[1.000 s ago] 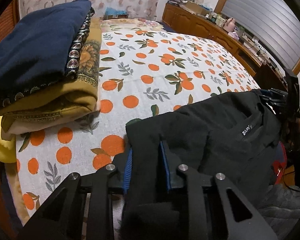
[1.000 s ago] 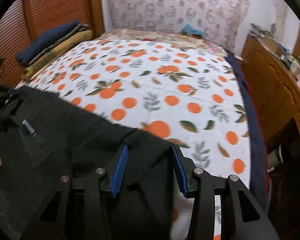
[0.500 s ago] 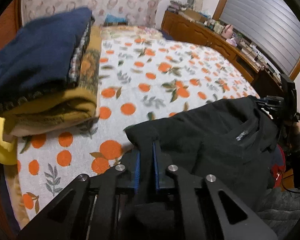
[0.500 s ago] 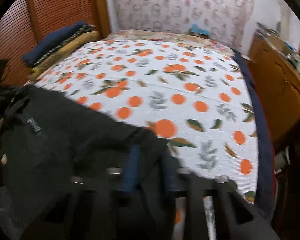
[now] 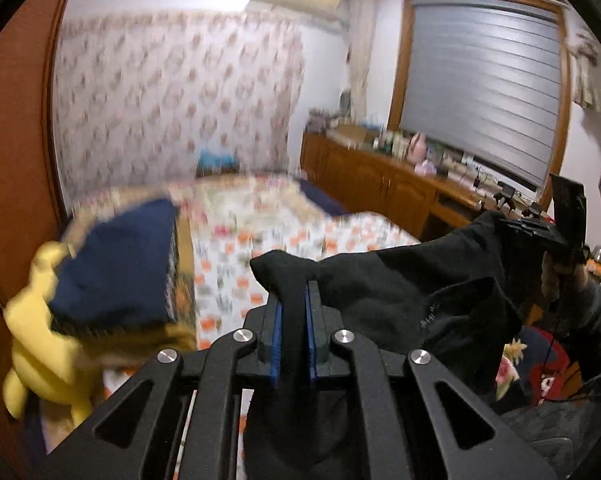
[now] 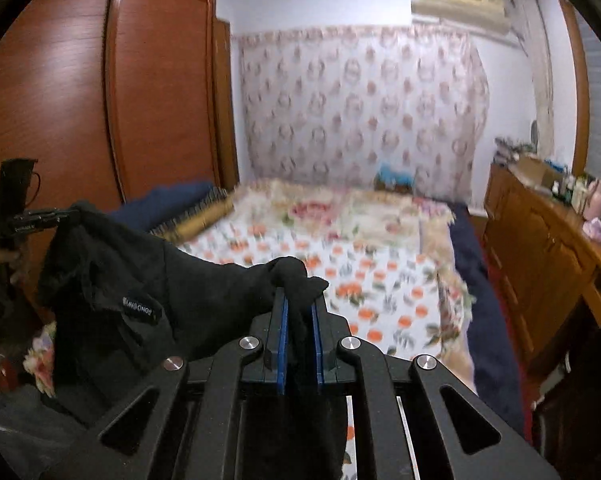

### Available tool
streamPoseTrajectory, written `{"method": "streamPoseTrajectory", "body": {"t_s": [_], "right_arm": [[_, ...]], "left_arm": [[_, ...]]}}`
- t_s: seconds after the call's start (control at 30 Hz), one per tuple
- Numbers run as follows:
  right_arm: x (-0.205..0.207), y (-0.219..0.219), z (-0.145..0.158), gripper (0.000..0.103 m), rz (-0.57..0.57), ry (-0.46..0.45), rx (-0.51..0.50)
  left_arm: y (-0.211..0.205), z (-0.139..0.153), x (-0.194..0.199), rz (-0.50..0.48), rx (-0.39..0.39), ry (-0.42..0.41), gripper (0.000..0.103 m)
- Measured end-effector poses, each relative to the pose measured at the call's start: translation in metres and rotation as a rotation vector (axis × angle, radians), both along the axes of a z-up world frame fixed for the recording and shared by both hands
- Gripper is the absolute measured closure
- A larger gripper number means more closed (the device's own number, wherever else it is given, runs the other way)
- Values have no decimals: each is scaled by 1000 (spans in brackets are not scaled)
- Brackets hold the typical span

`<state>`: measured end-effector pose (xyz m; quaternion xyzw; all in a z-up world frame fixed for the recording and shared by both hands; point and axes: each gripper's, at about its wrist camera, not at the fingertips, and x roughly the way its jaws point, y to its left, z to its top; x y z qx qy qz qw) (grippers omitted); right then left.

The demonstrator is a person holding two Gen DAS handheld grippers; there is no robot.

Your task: Fold small clothes

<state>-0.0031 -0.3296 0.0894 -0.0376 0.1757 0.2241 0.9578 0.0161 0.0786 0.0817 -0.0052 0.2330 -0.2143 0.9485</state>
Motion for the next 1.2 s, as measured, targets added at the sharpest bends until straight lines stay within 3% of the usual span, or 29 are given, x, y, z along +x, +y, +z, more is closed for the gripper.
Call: {"method": "streamPoseTrajectory", "body": {"t_s": [0.33, 0.73, 0.9, 1.0, 1.1, 1.2], "right_arm": [[-75, -36, 73, 94, 27, -191, 86], [-130, -61, 151, 93, 87, -365, 100], [-97, -67, 162, 94, 87, -386, 120], [-62, -46, 153, 94, 56, -367, 83], [-5, -17, 142, 93, 8, -300, 34], [77, 7, 120, 93, -47, -188, -14]], "left_arm": [[7, 78, -59, 21, -59, -273, 93], [17, 140, -96, 31, -94, -454, 93], [24, 157, -84, 52, -90, -474, 93], [17, 157, -55, 94, -25, -470, 93], [9, 138, -1, 128, 17, -400, 93], [0, 97, 73, 155, 57, -304, 92]]}}
